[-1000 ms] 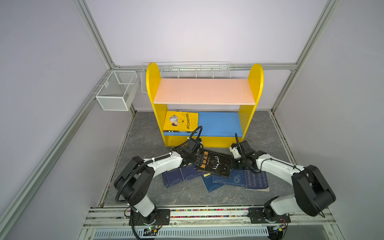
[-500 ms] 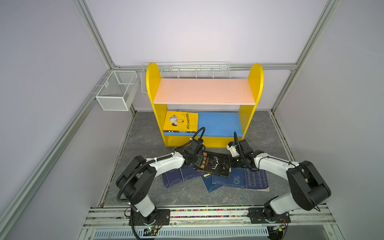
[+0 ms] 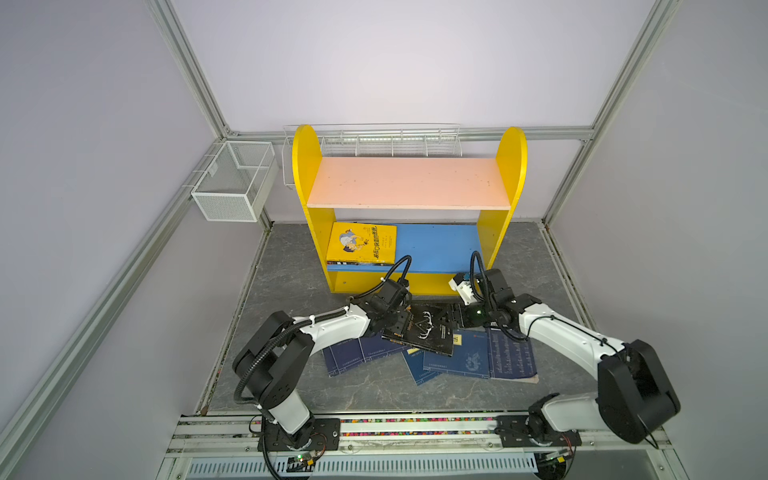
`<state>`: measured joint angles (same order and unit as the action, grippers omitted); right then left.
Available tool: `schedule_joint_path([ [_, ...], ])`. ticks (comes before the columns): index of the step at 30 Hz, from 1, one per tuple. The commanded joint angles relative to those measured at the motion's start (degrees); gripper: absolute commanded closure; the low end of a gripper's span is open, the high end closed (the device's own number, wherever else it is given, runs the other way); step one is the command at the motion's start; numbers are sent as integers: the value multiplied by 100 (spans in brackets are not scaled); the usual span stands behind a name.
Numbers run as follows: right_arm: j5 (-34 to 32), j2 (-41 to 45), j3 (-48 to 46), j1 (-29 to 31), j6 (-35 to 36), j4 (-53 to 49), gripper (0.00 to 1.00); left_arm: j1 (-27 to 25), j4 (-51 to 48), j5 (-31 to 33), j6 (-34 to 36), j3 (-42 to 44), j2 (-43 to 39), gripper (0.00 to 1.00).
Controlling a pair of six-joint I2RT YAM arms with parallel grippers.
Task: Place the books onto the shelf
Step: 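Close both grippers on the black Murphy's Law book's edges, then lift the black book upright with both grippers off the pile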
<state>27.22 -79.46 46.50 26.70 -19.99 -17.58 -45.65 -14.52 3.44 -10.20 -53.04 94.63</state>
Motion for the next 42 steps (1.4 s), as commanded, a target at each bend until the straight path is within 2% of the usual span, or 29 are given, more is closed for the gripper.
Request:
schedule_joint_path([
  [1, 52, -23, -102, 55, -113, 524, 35, -71, -204, -267, 139, 204, -19, 37],
  [2, -66, -40, -141, 53, -111, 575, 39, -76, -200, -274, 132, 214, -25, 37],
  [7, -491, 36, -264, 50, -143, 812, 75, -70, -154, -244, 130, 258, -125, 37],
  [9, -508, 142, -312, 33, -122, 859, 85, -76, -129, -119, 73, 276, -269, 37],
  [12, -379, 472, -440, -1, -41, 994, 93, -48, -201, 141, -119, 220, -636, 34],
  [15, 145, 830, -519, -120, 7, 1138, 93, 48, -277, 420, -447, 141, -1162, 24],
  [17, 528, 1034, -511, -226, 30, 1207, 93, 256, -314, 309, -674, 144, -1563, 18],
  [20, 1063, 1343, -445, -444, 8, 1275, 94, 956, -274, -314, -1224, 254, -2176, 11],
  [23, 1518, 1577, -333, -688, -141, 1391, 94, 1743, 295, -1268, -1819, 670, -2767, 9],
  [27, 1873, 1764, -206, -958, -592, 1751, 94, 2311, 730, -2169, -2301, 1084, -3296, 8],
  [33, 2236, 1892, -111, -1131, -1236, 2445, 93, 2396, 666, -3198, -2239, 1239, -3278, 7],
  [42, 2490, 1709, 80, -1157, -1802, 3188, 93, 2404, 1911, -4390, -2723, 1480, -3005, 4],
])
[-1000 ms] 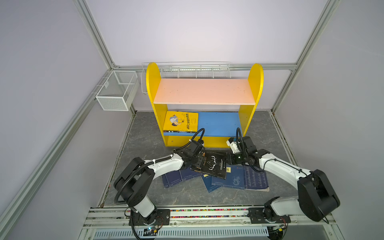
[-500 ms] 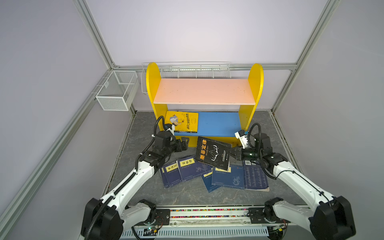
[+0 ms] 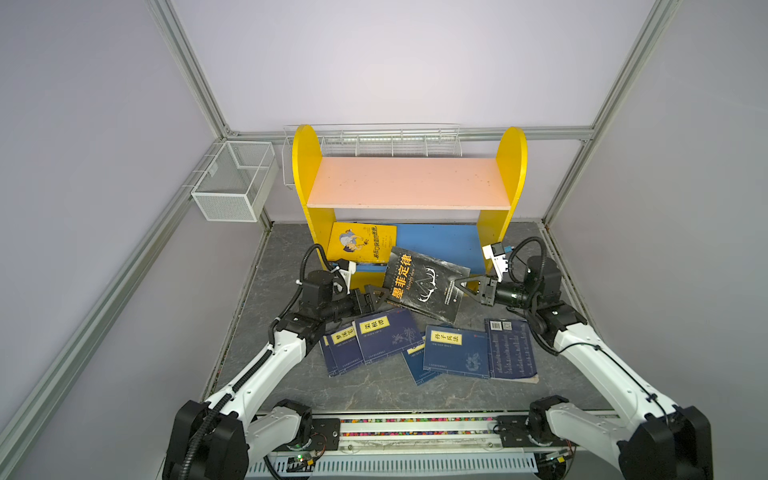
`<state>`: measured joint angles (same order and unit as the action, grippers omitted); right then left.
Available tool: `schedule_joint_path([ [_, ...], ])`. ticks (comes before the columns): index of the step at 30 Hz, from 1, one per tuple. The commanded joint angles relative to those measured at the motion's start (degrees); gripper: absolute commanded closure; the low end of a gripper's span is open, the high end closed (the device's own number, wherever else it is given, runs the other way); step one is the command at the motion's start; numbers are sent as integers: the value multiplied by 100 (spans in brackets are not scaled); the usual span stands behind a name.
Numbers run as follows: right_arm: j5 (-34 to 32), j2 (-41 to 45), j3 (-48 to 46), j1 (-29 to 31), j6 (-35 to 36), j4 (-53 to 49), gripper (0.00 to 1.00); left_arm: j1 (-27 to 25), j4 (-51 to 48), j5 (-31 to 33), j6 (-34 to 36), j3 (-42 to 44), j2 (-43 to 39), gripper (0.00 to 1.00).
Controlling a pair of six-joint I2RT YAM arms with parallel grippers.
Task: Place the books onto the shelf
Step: 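Lift the black book upright with both grippers off the pile, then carry the held black book with both grippers toward the blue shelf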
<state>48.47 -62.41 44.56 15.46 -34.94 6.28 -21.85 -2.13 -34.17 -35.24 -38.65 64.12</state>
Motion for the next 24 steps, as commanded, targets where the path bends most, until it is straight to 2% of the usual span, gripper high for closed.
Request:
schedule_joint_path([
  [1, 359, -3, 303, -32, -328, 819, 93, 25, 774, -706, -266, 42, 71, 5],
  [4, 404, -32, 326, -18, -511, 1074, 93, 25, 1270, -1063, -463, 76, 179, 6],
  [9, 453, -145, 291, 38, -590, 1218, 93, 25, 2124, -1374, -854, 106, 414, 17],
  [14, 328, -279, 251, 190, -437, 1044, 94, 25, 2547, -1512, -1102, 33, 628, 41],
  [16, 185, -306, 255, 251, -283, 830, 94, 23, 2764, -1542, -1271, 34, 710, 57],
  [20, -366, -324, 238, 269, -43, 392, 92, 29, 2874, -1453, -1359, 33, 825, 95],
  [21, -566, -332, 237, 272, -11, 248, 87, 23, 2954, -1470, -1397, 42, 838, 100],
  [23, -985, -342, 224, 260, 3, 4, 82, 28, 3150, -1464, -1499, 76, 815, 100],
  [24, -1116, -360, 190, 264, -10, -27, 73, 31, 3277, -1437, -1557, 101, 785, 100],
])
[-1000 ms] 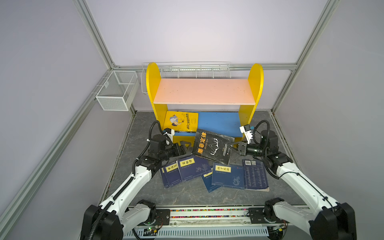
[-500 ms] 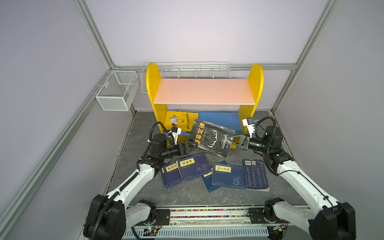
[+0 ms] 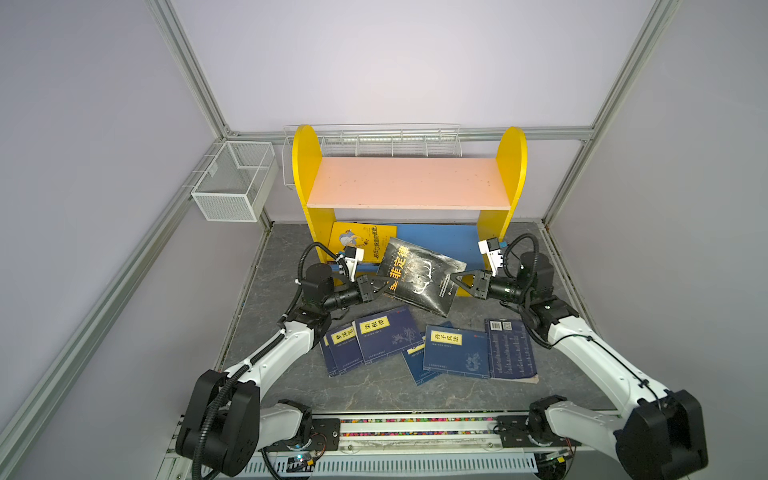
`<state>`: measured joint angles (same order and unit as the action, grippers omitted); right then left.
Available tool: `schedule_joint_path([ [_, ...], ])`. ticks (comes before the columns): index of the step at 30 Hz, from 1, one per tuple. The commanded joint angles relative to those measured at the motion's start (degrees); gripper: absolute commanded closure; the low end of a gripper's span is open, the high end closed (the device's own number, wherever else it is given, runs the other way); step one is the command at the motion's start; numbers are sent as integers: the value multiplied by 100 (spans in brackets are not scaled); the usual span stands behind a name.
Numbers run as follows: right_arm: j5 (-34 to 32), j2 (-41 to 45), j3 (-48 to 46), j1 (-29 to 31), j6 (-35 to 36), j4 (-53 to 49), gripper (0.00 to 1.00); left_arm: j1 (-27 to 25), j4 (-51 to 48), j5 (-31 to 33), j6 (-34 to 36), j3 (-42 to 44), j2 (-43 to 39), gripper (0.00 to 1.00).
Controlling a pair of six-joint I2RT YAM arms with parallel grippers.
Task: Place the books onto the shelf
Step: 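Carry the held black book with both grippers toward the blue shelf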
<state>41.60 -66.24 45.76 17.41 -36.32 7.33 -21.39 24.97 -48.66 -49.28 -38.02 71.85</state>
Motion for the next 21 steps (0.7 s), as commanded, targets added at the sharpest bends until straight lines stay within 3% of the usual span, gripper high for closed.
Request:
schedule_joint_path([
  [1, -565, 8, 52, 67, 94, -199, 60, -22, 690, 19, -198, 64, -24, 100],
  [3, -772, -37, -32, 70, -49, -204, 40, -23, 901, 79, -265, 114, -137, 100],
  [5, -803, -87, -137, 67, -204, -40, 34, -22, 1014, 137, -288, 137, -251, 100],
  [21, 37, -450, -507, 312, -1059, 1560, 35, 43, 2151, 1266, -665, 583, -713, 100],
])
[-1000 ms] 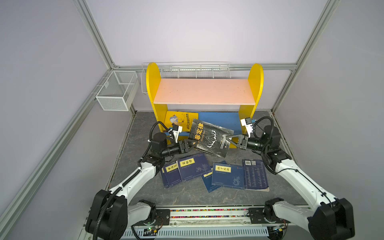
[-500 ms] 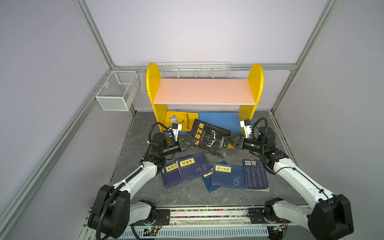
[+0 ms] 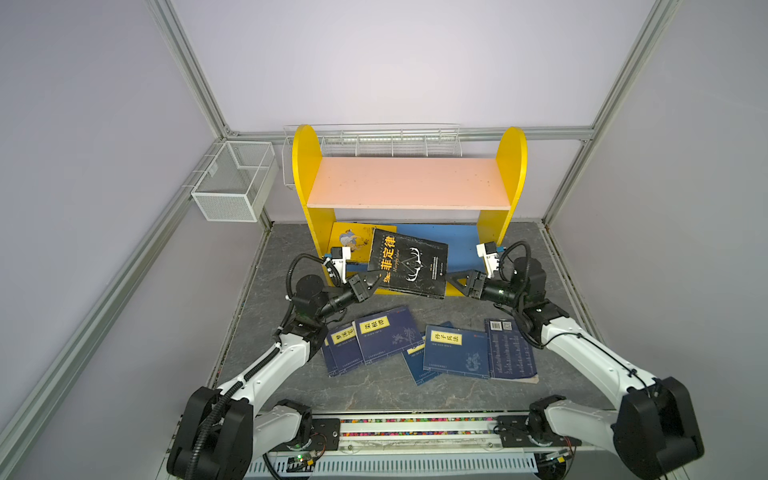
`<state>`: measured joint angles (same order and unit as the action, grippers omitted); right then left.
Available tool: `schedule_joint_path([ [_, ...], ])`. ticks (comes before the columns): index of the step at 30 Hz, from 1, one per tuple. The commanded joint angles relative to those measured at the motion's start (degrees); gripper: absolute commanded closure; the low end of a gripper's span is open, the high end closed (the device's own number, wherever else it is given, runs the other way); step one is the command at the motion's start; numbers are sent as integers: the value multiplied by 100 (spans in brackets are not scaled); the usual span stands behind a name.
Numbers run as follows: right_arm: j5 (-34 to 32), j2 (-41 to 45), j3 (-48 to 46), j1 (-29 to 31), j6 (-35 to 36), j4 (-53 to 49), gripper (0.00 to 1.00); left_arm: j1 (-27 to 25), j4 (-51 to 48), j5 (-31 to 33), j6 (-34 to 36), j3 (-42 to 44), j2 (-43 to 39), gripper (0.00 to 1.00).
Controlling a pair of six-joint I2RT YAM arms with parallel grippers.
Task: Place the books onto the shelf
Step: 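Carry the held black book with both grippers toward the blue shelf, then push the black book onto the shelf with the right gripper while the left withdraws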
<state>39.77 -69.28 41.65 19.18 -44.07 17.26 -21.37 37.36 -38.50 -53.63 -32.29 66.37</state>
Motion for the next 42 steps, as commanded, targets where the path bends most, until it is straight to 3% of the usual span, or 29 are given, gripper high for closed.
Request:
schedule_joint_path([
  [1, 239, -202, -100, 191, -343, 706, 35, 44, 1014, 278, -281, 44, -168, 100],
  [16, 276, -861, 81, 467, -1199, 2243, 44, 106, 1550, 263, -603, 298, -303, 100],
  [19, 327, -922, 210, 565, -1191, 2296, 54, 106, 1581, 313, -607, 344, -301, 100],
  [23, 280, -859, 316, 652, -1125, 2237, 77, 105, 1541, 316, -585, 350, -291, 100],
  [26, 130, -713, 394, 707, -855, 1845, 83, 114, 1204, 489, -466, 338, -365, 100],
  [28, -19, -636, 464, 745, -634, 1532, 85, 123, 519, 787, -245, 265, -474, 85],
  [31, -296, -628, 501, 783, -564, 1394, 87, 140, -498, 1455, 209, 181, -762, 47],
  [33, -455, -719, 536, 804, -635, 1485, 87, 149, -1066, 2023, 449, 171, -1037, 32],
  [37, -604, -1086, 833, 895, -681, 1580, 88, 151, -2148, 3459, 656, 296, -1752, 25],
  [42, -874, -1706, 1597, 1105, -566, 1515, 89, 171, -4664, 5800, 398, 188, -2422, 25],
])
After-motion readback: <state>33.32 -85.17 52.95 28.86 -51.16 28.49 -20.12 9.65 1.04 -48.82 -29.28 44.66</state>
